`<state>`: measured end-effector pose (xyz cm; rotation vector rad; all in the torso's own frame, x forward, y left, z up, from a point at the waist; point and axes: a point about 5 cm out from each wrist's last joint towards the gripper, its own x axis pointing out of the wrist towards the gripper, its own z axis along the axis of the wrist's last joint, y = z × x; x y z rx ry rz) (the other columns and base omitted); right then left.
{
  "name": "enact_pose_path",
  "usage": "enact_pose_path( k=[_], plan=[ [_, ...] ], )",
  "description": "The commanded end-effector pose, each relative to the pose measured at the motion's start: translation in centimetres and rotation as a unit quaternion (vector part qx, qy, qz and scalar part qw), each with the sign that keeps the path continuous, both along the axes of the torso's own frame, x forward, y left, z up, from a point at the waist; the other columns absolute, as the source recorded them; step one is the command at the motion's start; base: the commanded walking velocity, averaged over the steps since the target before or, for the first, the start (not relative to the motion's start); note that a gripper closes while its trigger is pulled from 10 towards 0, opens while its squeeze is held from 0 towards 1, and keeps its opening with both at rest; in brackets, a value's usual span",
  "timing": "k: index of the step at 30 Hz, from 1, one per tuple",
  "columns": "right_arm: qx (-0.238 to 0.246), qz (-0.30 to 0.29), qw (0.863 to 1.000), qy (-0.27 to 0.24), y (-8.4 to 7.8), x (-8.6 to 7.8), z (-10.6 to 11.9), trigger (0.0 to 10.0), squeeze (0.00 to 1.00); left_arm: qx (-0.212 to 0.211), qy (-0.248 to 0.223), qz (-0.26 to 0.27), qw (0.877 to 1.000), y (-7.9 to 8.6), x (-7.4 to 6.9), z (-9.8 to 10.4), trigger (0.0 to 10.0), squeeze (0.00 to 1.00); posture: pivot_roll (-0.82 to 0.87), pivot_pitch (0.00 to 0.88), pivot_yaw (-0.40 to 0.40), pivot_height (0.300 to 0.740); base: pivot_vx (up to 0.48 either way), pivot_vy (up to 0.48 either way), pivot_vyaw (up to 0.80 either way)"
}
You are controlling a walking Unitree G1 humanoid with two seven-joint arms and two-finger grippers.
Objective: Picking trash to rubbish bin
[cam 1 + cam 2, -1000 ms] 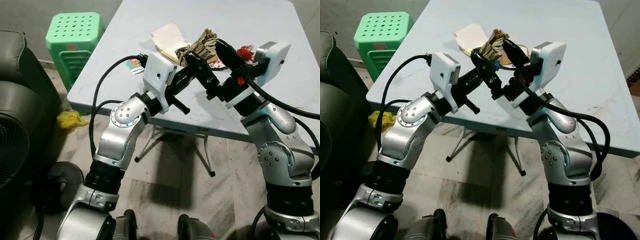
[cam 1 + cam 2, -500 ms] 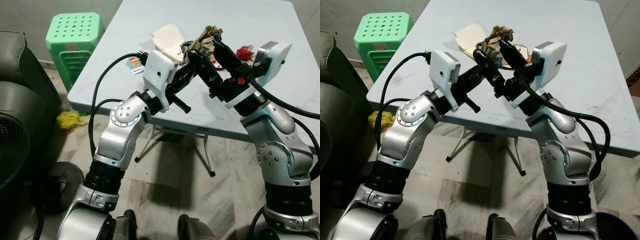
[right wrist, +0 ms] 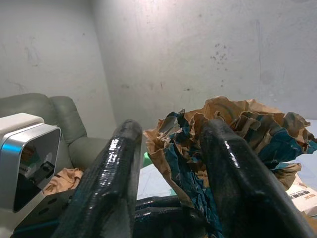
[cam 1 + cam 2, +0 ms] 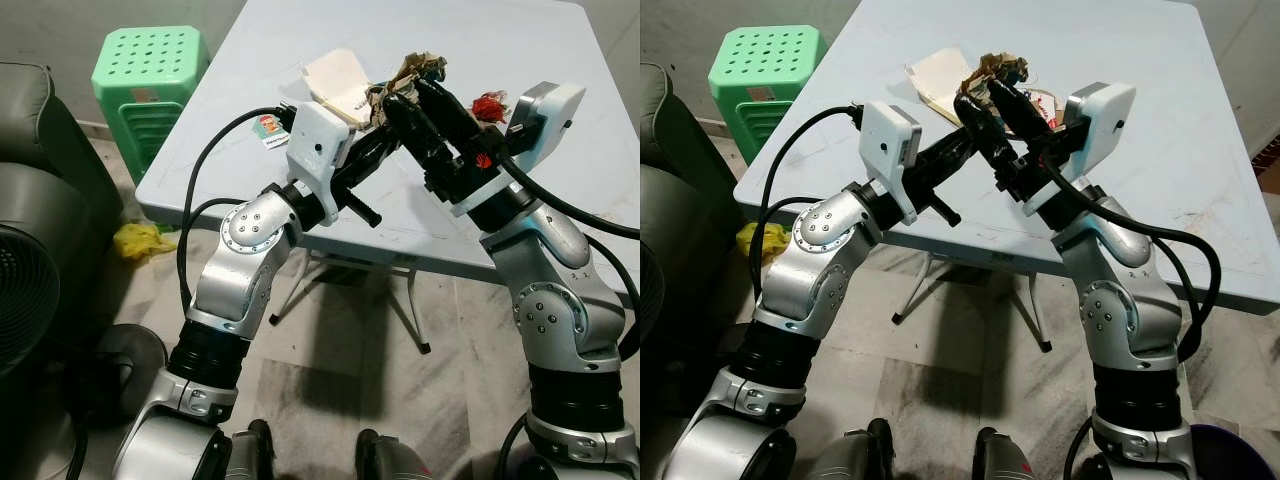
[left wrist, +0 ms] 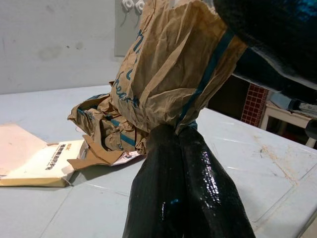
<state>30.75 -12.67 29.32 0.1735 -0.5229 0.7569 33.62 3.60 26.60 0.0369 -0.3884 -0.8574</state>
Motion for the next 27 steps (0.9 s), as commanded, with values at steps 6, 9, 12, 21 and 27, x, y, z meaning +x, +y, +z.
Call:
enact_pose_path(
  k=[6, 9, 12, 21, 27],
  plan=[
    [0.007, 0.002, 1.0, -0.014, -0.21, -0.05, 0.29, 0.0, 0.0, 0.003, -0.028, 0.004, 1.0, 0.14, -0.12, 1.51, 10.0, 0.0, -0.07, 0.192, -0.029, 0.74, 0.0, 0.0, 0.0],
    [0.009, 0.0, 1.0, -0.015, -0.26, -0.04, 0.3, 0.0, 0.0, -0.001, -0.027, 0.004, 1.0, 0.29, -0.09, 1.7, 10.0, 0.0, -0.07, 0.192, -0.03, 0.74, 0.0, 0.0, 0.0],
    [0.009, -0.001, 1.0, -0.015, -0.29, 0.0, 0.28, 0.0, 0.0, -0.002, -0.029, 0.008, 1.0, 0.39, -0.04, 1.86, 10.0, 0.0, -0.06, 0.193, -0.031, 0.74, 0.0, 0.0, 0.0],
    [0.018, -0.002, 1.0, -0.02, -0.38, 0.04, 0.56, 0.0, 0.0, -0.001, -0.027, 0.006, 1.0, 0.44, -0.13, 1.84, 10.0, 0.0, -0.06, 0.197, -0.029, 0.74, 0.0, 0.0, 0.0],
    [0.021, 0.0, 1.0, -0.022, -0.37, 0.05, 0.61, 0.0, 0.0, -0.004, -0.025, 0.004, 1.0, 0.42, -0.15, 1.86, 10.0, 0.0, -0.06, 0.197, -0.029, 0.74, 0.0, 0.0, 0.0]
  ],
)
